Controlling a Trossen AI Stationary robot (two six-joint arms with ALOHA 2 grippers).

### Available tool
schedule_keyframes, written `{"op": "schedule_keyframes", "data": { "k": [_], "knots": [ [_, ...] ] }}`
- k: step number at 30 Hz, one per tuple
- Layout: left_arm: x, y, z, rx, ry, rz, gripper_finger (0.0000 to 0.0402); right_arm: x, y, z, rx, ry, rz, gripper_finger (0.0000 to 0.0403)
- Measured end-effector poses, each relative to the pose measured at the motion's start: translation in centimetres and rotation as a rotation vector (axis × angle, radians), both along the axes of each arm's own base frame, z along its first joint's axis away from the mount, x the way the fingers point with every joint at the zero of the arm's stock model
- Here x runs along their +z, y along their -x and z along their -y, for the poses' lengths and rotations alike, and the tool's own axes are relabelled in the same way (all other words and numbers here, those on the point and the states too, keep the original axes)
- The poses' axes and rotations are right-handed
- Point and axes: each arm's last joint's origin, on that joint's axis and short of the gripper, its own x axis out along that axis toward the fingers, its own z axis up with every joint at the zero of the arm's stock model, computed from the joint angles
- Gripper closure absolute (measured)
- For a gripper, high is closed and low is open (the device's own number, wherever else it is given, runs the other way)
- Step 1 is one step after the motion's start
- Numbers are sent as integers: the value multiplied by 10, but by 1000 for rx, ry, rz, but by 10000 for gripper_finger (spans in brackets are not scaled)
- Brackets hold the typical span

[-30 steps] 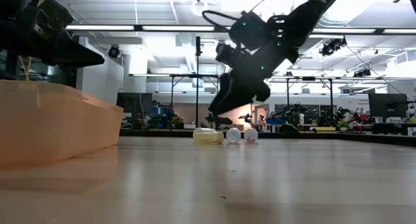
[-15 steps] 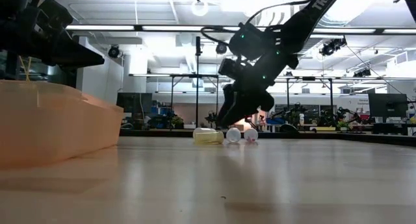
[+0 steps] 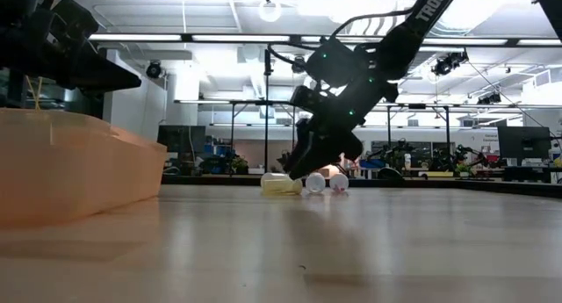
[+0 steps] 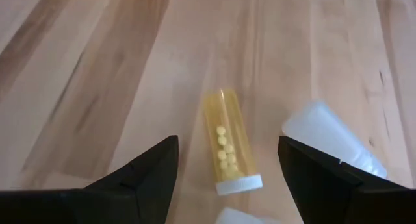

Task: Pick and place pill bottles into a basket
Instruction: Put the yellow pill bottle into the orange bin

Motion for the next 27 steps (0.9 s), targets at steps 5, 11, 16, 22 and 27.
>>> {"op": "schedule_keyframes", "data": {
  "k": [5,11,16,22,27],
  "knots": [
    [0,0,0,0,0,-1,294,-9,0,1,3,-8,-22,149],
    [0,0,0,0,0,-3,294,-14,-1,1,4,-11,-35,149],
    [0,0,0,0,0,-2,294,-14,1,6,-2,-9,-43,149],
    [0,0,0,0,0,-3,294,-15,5,14,-26,-6,-59,149],
    [-1,0,0,0,0,-9,294,-15,6,16,-30,-7,-59,157]
  ]
}}
